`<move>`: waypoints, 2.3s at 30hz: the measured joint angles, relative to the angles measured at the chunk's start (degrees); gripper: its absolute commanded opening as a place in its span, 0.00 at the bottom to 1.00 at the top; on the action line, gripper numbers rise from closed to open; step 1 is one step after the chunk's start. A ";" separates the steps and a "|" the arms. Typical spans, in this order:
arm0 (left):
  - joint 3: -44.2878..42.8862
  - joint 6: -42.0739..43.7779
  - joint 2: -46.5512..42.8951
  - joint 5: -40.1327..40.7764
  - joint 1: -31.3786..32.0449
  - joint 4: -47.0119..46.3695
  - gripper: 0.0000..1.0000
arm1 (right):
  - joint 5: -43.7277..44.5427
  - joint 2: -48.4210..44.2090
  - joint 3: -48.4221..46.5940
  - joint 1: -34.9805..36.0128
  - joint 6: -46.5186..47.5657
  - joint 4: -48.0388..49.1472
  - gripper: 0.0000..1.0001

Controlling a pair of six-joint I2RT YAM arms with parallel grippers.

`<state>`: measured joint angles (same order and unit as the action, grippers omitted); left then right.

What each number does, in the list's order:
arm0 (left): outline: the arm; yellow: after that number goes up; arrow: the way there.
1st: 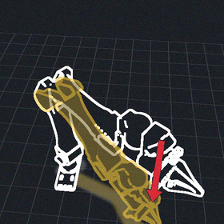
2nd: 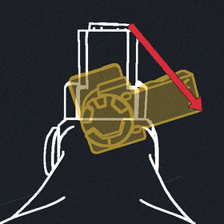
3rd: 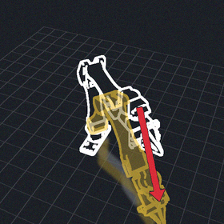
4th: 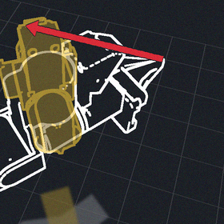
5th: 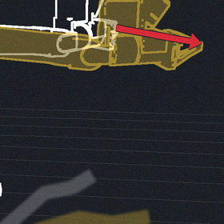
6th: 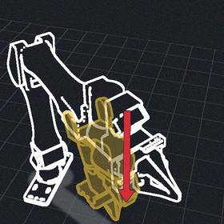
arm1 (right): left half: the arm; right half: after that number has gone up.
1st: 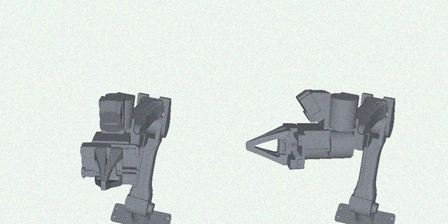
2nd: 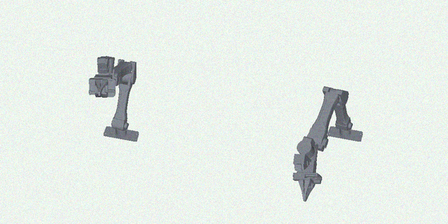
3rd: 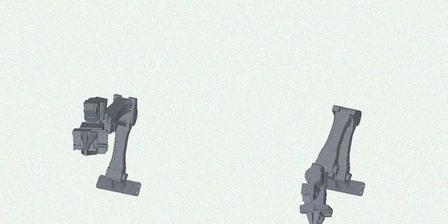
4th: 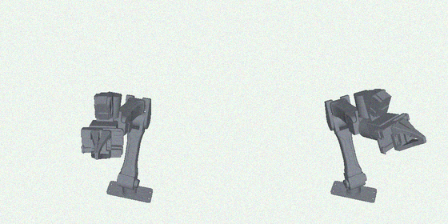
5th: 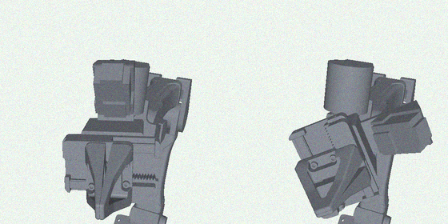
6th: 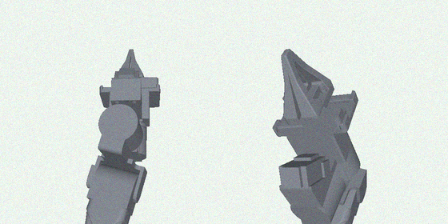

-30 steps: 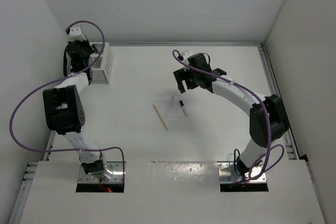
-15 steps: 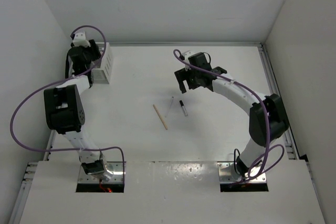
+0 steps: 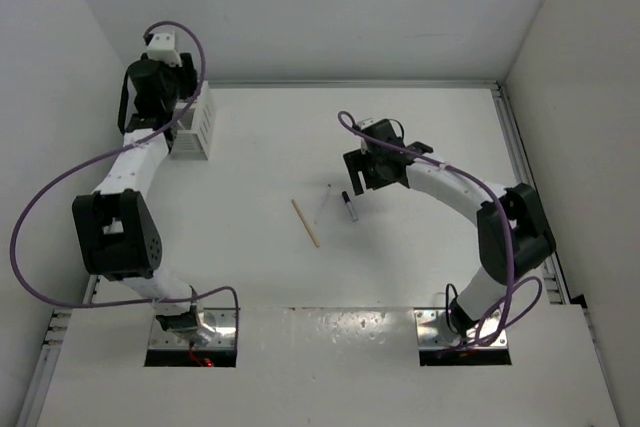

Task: Organize the makeup

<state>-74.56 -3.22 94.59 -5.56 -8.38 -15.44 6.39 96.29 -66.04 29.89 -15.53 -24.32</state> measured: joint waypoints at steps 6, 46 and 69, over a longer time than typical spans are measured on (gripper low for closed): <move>5.62 -3.02 -10.75 2.12 15.91 11.67 0.59 | 0.15 -4.26 6.34 0.26 -2.43 1.09 0.74; 4.37 -28.00 14.84 13.75 41.35 40.19 0.00 | 4.15 -21.40 28.20 0.31 -6.86 3.76 0.73; -4.46 1.46 -12.57 15.58 4.90 1.70 0.00 | -5.46 -8.57 15.26 0.26 -1.09 8.02 0.73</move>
<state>-79.02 -1.76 82.02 10.02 -3.49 -13.74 0.93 87.72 -50.78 30.15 -16.62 -16.29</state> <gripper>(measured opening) 0.042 0.731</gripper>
